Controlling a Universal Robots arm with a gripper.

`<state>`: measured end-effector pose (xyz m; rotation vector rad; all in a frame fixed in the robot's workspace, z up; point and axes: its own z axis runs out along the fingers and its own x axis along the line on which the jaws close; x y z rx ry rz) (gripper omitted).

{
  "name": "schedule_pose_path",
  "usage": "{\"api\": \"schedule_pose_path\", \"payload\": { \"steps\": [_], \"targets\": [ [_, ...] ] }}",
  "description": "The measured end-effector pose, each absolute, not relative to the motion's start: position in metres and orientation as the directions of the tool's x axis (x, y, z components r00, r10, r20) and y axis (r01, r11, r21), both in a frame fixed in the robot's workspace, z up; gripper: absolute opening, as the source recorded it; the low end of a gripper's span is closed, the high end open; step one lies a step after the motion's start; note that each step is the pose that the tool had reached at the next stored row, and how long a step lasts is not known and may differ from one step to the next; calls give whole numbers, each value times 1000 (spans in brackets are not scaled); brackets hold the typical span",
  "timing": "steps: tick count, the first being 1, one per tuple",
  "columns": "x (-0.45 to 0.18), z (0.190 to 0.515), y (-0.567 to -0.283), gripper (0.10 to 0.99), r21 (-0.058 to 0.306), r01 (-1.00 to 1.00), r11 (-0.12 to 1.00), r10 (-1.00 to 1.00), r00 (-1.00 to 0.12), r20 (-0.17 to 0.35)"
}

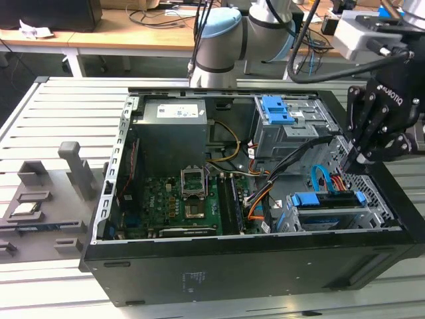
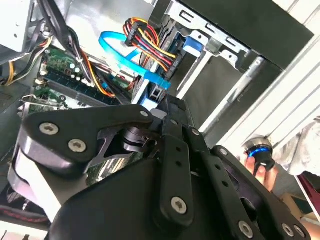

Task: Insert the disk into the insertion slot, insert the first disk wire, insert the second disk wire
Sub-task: 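Insert the second disk wire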

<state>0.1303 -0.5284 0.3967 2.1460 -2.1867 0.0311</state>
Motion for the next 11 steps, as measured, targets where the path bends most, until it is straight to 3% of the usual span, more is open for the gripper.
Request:
{"api": "schedule_pose_path", "payload": {
  "steps": [11],
  "targets": [
    [130,403,-528,102,40,-999,20,-997,-17,70]
  ]
}}
